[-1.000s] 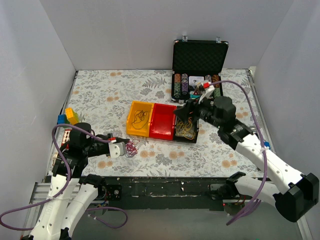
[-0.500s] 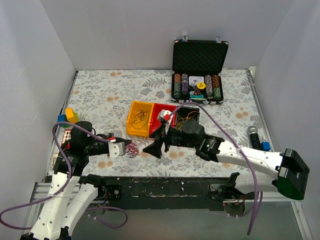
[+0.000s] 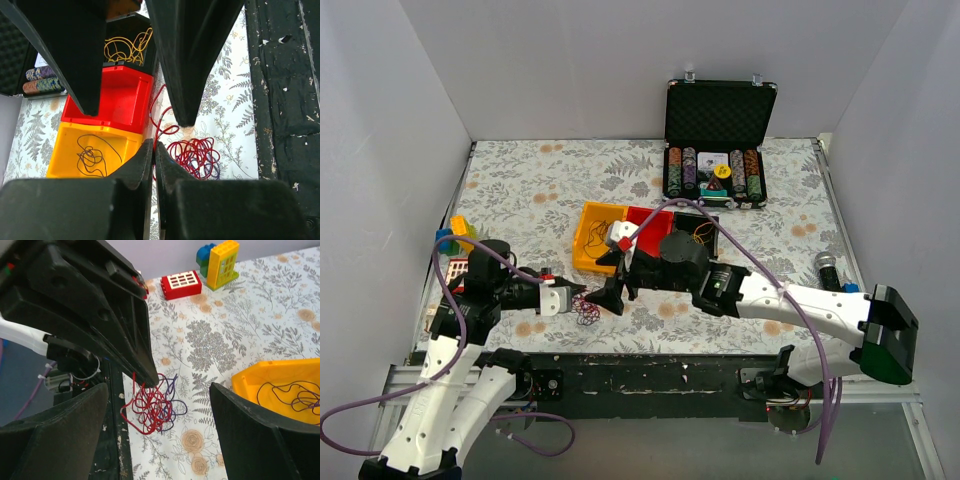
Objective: Untangle the cables
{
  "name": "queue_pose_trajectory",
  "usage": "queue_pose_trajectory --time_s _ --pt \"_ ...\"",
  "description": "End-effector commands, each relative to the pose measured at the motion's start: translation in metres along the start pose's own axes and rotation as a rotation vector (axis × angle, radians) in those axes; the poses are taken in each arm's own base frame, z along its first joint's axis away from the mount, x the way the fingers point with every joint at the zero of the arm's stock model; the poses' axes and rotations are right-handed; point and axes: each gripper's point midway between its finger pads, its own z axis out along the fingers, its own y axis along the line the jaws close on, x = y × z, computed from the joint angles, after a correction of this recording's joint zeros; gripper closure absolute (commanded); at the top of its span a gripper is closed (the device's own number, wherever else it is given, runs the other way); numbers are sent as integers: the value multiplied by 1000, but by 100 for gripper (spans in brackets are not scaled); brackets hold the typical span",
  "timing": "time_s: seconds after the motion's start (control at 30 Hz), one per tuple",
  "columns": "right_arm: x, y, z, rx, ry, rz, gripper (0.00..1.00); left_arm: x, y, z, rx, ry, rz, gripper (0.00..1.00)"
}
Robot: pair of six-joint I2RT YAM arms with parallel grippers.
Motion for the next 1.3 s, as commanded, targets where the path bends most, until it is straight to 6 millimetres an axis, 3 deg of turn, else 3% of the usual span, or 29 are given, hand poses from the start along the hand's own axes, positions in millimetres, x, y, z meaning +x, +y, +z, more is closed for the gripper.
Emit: queue_pose_trajectory --time_s 0.0,0.13,0.23,0.3,0.37,0.4,0.43,0.5,0.57,0.6,0.77,0.9,1.13,1.27 --pt "-12 -3 7 0 14 -57 10 -19 0 -4 11 -45 42 100" --pt "-7 -4 15 -6 46 -78 14 -23 -1 -6 18 -53 50 100" --pt "-7 -6 18 -6 61 -75 27 -26 -2 -7 23 -61 49 100" --pt "-10 -3 17 -13 60 -74 44 -27 -2 -7 22 -62 52 100" --pt "-13 -2 12 -13 57 -67 73 -24 -3 -7 20 -56 51 100" --pt "-15 -3 8 1 57 -63 91 -22 -2 -6 17 -52 52 92" --pt "-15 -4 3 10 61 -59 99 -20 -2 -6 10 -46 48 78" --pt "-21 -2 -9 19 51 -60 99 -13 1 -3 -13 -35 21 62" --pt "-23 -1 -22 33 50 -61 99 -14 13 -2 -72 -44 -18 29" --pt "-24 0 -26 39 53 -62 99 -14 18 -2 -104 -47 -34 23" --pt "-33 1 -47 60 48 -72 99 -9 28 -1 -159 -40 -106 18" --pt "-53 4 -59 63 16 -92 99 5 15 8 -106 -37 -173 17" --pt "-72 5 -70 76 -15 -111 99 -1 -9 19 49 -111 -265 19" --pt "-82 7 -73 71 -46 -112 99 6 -27 24 156 -115 -307 25"
